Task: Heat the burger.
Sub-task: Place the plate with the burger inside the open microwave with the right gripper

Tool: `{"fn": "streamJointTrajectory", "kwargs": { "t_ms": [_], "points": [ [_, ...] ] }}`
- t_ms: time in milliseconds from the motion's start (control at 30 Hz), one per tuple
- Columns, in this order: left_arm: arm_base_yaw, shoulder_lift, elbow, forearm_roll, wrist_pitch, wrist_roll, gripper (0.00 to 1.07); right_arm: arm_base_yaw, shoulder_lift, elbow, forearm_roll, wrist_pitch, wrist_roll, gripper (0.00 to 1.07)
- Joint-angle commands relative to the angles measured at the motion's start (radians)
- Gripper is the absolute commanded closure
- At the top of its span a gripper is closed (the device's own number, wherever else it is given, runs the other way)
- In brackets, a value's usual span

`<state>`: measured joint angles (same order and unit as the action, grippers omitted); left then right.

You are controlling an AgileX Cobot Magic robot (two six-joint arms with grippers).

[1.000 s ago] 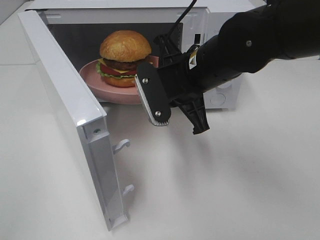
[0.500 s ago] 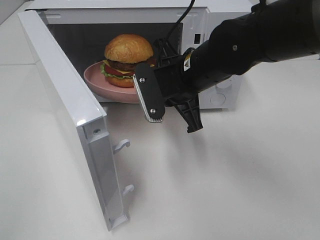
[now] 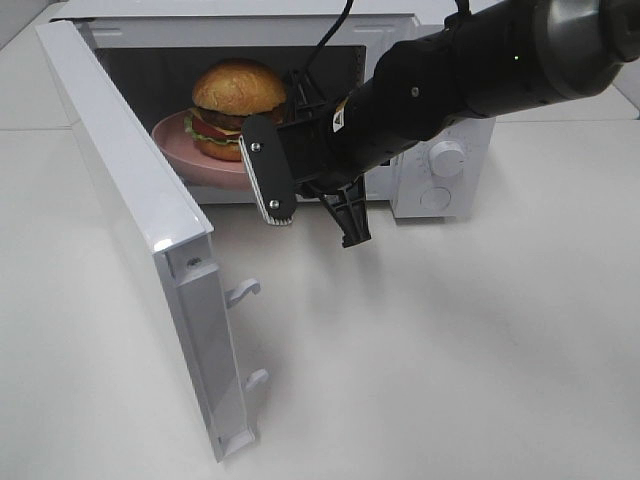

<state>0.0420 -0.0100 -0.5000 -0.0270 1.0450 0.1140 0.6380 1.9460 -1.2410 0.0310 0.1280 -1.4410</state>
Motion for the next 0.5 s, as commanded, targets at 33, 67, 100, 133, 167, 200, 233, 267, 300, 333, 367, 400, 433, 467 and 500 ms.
{"fn": "streamJointTrajectory", "kwargs": {
  "t_ms": [33,67,100,133,167,200,233,267,300,333,367,400,433,467,500],
  "points": [
    [-0.006,-0.014,0.002,0.005,-0.009,-0.006,0.07,-0.010,-0.001,-0.039,0.000,-0.069,0.013,1.07],
    [-0.006,-0.014,0.002,0.005,-0.009,-0.006,0.07,-0.021,0.013,-0.057,0.000,-0.057,0.013,1.07],
    [-0.006,-0.014,0.002,0.005,-0.009,-0.006,0.07,-0.021,0.022,-0.066,0.000,-0.049,0.013,1.07],
    [-0.006,-0.014,0.002,0.005,-0.009,-0.006,0.07,-0.021,0.022,-0.066,0.000,-0.049,0.013,1.07],
    [-0.006,-0.014,0.002,0.005,-0.009,-0.006,0.07,-0.021,0.035,-0.087,0.000,-0.032,0.013,1.07],
    [-0.006,-0.014,0.002,0.005,-0.009,-0.006,0.07,-0.031,0.047,-0.108,0.000,-0.025,0.013,1.07],
    [-0.006,-0.014,0.002,0.005,-0.009,-0.006,0.07,-0.031,0.047,-0.108,0.000,-0.025,0.013,1.07],
    [-0.006,-0.014,0.002,0.005,-0.009,-0.006,0.07,-0.033,0.052,-0.117,0.000,-0.024,0.013,1.07],
    [-0.006,-0.014,0.002,0.005,-0.009,-0.006,0.07,-0.033,0.052,-0.117,0.000,-0.024,0.013,1.07],
    [-0.006,-0.014,0.002,0.005,-0.009,-0.006,0.07,-0.033,0.066,-0.136,0.000,-0.021,0.014,1.07],
    [-0.006,-0.014,0.002,0.005,-0.009,-0.006,0.07,-0.033,0.070,-0.147,0.000,-0.017,0.018,1.07],
    [-0.006,-0.014,0.002,0.005,-0.009,-0.006,0.07,-0.033,0.070,-0.147,0.000,-0.017,0.018,1.07],
    [-0.006,-0.014,0.002,0.006,-0.009,-0.006,0.07,-0.042,0.083,-0.170,-0.001,-0.014,0.026,1.07],
    [-0.006,-0.014,0.002,0.006,-0.009,-0.006,0.07,-0.042,0.097,-0.192,-0.002,-0.002,0.039,1.07],
    [-0.006,-0.014,0.002,0.006,-0.009,-0.006,0.07,-0.042,0.097,-0.192,-0.002,-0.002,0.039,1.07]
  ]
}}
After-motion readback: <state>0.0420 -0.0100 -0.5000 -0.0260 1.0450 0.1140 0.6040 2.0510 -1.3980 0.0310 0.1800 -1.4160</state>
